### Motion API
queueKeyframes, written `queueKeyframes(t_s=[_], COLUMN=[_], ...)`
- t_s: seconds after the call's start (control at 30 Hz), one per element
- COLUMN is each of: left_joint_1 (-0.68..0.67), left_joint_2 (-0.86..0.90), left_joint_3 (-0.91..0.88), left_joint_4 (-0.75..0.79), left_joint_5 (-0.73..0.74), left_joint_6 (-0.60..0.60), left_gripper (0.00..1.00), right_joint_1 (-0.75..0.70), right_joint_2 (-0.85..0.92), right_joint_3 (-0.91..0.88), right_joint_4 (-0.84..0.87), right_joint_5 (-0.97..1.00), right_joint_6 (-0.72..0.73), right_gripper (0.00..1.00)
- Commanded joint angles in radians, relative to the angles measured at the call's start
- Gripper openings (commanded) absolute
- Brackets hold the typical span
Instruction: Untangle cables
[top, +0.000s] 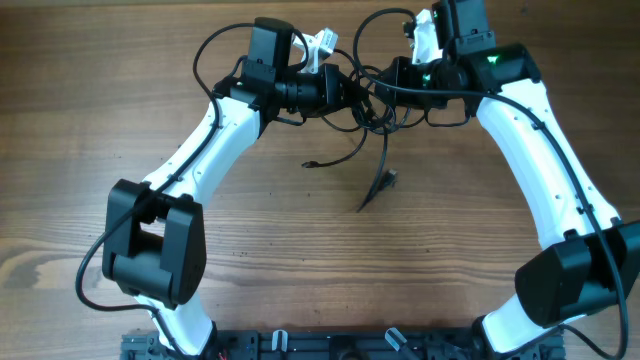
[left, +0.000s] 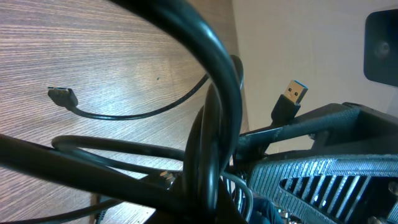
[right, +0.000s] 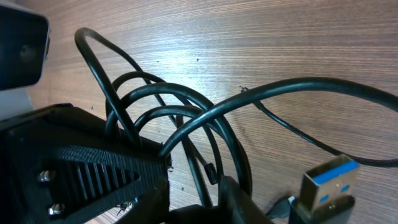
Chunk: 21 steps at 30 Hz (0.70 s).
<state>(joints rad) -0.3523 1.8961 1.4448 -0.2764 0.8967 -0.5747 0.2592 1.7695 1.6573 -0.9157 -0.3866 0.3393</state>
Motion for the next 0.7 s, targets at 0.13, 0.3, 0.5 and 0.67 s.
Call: queueKeyframes(t_s=[0.13, 0.3, 0.5, 0.67], left_joint_1=[-0.004, -0.004, -0.004, -0.003], left_joint_2=[-0.017, -0.017, -0.017, -0.017], left_joint_3=[0.017, 0.016, 0.016, 0.016], left_joint_4=[0.011, -0.022, -0.127, -0.153], left_joint_5=[0.036, -0.039, -0.187, -0.337], left_joint_6=[-0.01, -0.009, -0.006, -0.006], left_gripper=[0.1, 0.11, 0.15, 0.31], right_joint_1=[-0.005, -0.077, -0.319, -0.556], right_joint_2=[-0.01, -0.213, -0.563, -0.709], right_joint_3=[0.01, 0.031, 0.031, 0.031], right_joint_4=[0.006, -0.016, 0.019, -0.018], right_joint_5=[-0.017, -0.162, -0.165, -0.056], right_joint_6=[0.002, -0.023, 0.004, 0.091], right_gripper=[0.04, 0.04, 0.04, 0.04])
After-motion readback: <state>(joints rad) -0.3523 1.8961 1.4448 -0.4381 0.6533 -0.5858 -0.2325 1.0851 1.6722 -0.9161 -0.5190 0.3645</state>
